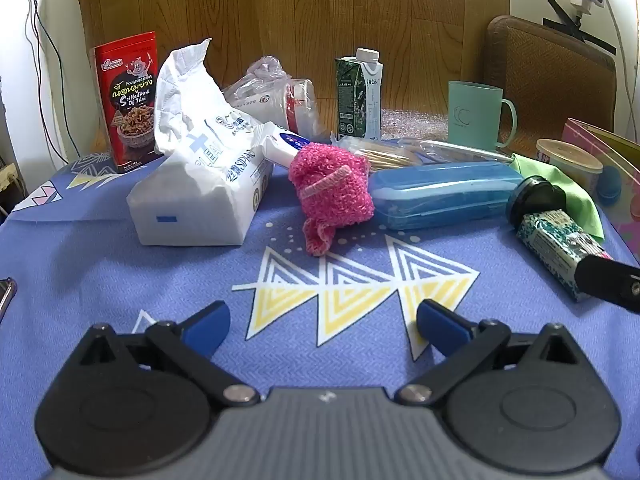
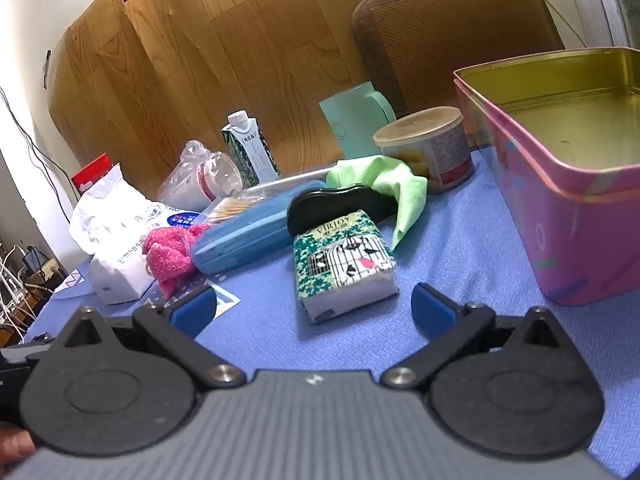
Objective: Organize soft objects
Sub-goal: 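Grasp the green-patterned tissue pack with the left tool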
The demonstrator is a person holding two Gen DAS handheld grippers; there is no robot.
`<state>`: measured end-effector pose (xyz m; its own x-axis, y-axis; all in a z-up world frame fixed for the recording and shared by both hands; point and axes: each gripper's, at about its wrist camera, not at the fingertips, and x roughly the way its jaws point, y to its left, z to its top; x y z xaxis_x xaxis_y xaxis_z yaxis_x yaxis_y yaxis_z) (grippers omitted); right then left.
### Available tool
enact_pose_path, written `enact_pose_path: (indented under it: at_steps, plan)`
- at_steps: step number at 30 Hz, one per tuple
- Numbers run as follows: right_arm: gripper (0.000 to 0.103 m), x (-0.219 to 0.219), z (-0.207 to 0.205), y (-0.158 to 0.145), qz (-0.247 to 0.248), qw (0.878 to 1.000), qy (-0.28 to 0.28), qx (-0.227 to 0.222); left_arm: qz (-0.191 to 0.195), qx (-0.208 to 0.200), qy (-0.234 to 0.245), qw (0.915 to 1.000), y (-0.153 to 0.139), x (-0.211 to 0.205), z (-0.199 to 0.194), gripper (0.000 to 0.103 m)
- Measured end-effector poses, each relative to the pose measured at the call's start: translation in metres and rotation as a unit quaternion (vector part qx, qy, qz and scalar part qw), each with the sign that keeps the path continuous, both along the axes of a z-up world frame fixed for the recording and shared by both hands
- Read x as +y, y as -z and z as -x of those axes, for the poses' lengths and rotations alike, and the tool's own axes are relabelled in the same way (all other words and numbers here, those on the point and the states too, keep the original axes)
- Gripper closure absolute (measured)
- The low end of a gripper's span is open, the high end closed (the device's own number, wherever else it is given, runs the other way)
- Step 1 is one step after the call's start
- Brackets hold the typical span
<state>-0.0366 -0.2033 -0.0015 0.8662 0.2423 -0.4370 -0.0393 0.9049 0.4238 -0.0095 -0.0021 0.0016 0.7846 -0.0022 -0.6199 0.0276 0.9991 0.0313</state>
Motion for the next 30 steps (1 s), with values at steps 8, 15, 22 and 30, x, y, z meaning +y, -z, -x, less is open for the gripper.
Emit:
enact_pose_path:
  at_steps: [8, 15, 22, 30]
  plan:
    - [0.0, 0.0, 0.001, -0.001, -0.003, 1.0, 0.0, -0.001, 0.01, -0.007, 0.003, 0.9999, -0.001, 0.002, 0.002, 0.0]
    - [0.029, 0.014, -0.004, -0.009, 0.038, 0.999, -0.026, 0.006, 0.083, -0.069, 0.008, 0.9941, -0.009, 0.024, 0.018, 0.017]
    - [0.048, 0.016, -0.04, -0.005, 0.127, 0.987, -0.081, 0.053, 0.173, -0.02, 0.084, 0.9812, -0.016, 0.024, 0.01, 0.046]
    - [0.042, 0.01, 0.015, -0.004, 0.16, 0.977, -0.14, 0.018, 0.248, 0.144, 0.219, 0.9325, -0.013, -0.04, -0.018, 0.053]
